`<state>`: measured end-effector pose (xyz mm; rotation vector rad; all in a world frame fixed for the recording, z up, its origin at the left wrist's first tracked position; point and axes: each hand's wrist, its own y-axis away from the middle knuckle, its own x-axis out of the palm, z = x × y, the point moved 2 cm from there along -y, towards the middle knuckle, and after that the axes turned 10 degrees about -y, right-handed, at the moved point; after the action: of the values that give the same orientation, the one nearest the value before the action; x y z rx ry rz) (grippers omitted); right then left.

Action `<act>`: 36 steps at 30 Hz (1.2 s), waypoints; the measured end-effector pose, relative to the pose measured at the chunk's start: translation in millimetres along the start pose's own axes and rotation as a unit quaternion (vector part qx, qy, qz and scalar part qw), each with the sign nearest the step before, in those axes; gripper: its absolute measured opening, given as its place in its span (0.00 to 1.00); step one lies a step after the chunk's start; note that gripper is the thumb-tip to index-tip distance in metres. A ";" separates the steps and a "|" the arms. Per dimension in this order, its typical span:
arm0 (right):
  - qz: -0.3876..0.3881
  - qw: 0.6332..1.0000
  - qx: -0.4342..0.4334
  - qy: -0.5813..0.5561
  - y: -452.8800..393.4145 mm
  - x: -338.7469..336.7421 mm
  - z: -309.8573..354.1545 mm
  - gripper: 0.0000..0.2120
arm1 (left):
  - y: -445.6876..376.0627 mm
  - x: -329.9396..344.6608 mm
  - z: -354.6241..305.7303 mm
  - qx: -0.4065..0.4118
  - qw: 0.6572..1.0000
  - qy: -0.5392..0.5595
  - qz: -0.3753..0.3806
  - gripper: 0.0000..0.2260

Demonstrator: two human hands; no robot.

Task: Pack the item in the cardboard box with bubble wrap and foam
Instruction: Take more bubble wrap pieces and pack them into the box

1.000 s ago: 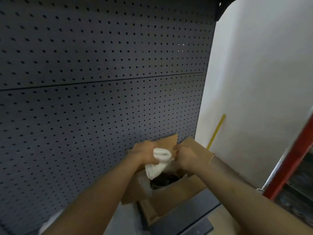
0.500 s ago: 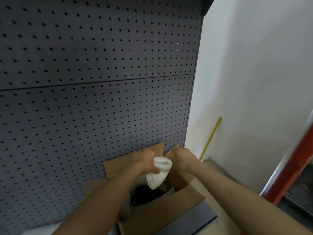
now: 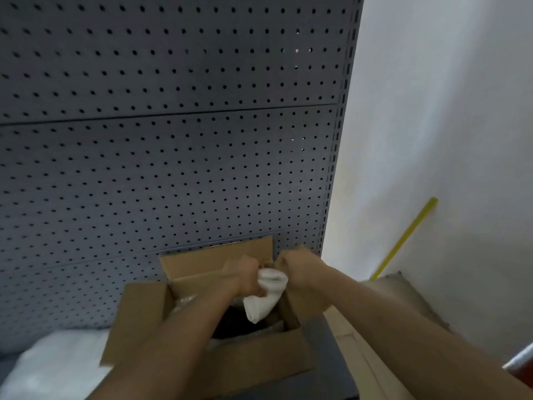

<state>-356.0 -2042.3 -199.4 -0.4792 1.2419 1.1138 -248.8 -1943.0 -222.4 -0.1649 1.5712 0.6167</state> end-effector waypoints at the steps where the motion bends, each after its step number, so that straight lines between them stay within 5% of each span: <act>1: 0.012 1.000 -0.014 0.012 -1.2 2.5 3.6 0.06 | 0.6 2.4 0.9 -0.004 1.000 0.004 -0.005 0.25; 5: 0.017 0.999 -0.041 -0.002 -8.8 17.5 9.1 0.28 | 3.3 9.7 2.2 -0.005 0.998 0.051 -0.037 0.24; 9: 0.023 0.998 -0.064 -0.007 -20.5 32.8 13.8 0.38 | 2.7 16.0 -0.8 0.018 0.994 0.070 -0.076 0.23; 15: 0.092 0.994 -0.041 0.049 -29.0 54.5 24.6 0.20 | 6.0 43.9 15.4 0.006 0.990 0.128 -0.053 0.25; 18: 0.118 0.990 -0.027 0.070 -32.9 61.9 24.9 0.15 | 6.9 57.3 34.7 0.024 0.998 0.055 -0.006 0.30; 22: 0.121 0.989 -0.002 0.082 -45.2 62.8 26.5 0.15 | 4.9 86.2 63.9 0.022 0.998 -0.018 0.055 0.35; 36: 0.060 0.993 0.041 0.095 -93.3 105.9 34.7 0.12 | -10.7 104.7 69.3 0.090 0.990 -0.073 0.075 0.40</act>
<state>-266.2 -2011.8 -309.5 -0.4608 1.4931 1.1319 -194.8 -1891.9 -324.2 0.1323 1.4959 0.5855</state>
